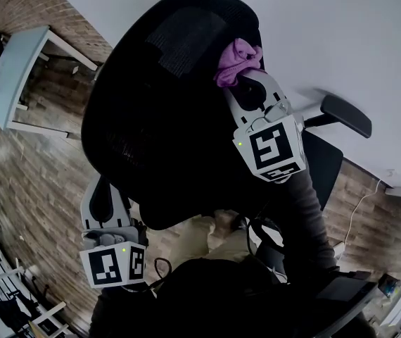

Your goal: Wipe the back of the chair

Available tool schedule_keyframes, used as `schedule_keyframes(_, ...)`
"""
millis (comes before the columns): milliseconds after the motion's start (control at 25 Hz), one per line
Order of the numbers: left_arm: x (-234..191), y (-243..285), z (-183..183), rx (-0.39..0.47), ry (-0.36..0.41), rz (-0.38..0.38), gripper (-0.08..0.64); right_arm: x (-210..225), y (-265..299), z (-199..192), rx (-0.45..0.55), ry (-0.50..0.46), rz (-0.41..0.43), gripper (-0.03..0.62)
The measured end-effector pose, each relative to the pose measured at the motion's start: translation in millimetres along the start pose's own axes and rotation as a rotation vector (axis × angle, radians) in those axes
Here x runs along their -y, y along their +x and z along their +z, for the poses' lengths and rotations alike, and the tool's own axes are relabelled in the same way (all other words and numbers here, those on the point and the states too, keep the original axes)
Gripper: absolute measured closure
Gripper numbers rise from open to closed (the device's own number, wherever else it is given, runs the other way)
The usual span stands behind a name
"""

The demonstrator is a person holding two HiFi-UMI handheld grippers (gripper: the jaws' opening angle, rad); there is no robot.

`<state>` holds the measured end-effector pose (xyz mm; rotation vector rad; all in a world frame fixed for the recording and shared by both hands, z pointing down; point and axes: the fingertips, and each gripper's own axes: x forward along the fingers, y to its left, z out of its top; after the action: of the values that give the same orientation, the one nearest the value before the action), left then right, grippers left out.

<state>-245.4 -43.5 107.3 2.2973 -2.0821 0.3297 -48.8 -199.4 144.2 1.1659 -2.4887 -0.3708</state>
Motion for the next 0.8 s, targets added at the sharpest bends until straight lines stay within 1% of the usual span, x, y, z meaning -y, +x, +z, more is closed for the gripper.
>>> schedule_keyframes(240, 5.8, -2.4, 1.0, -0.004, 0.006, 0.001, 0.551, 13.8, -0.2, -4.3, 0.002, -0.001, -0.032, 0.54)
schedule_keyframes(800, -3.3, -4.9, 3.3, -0.002, 0.022, 0.012, 0.551, 40.2, 4.8, -9.0, -0.009, -0.004, -0.087, 0.54)
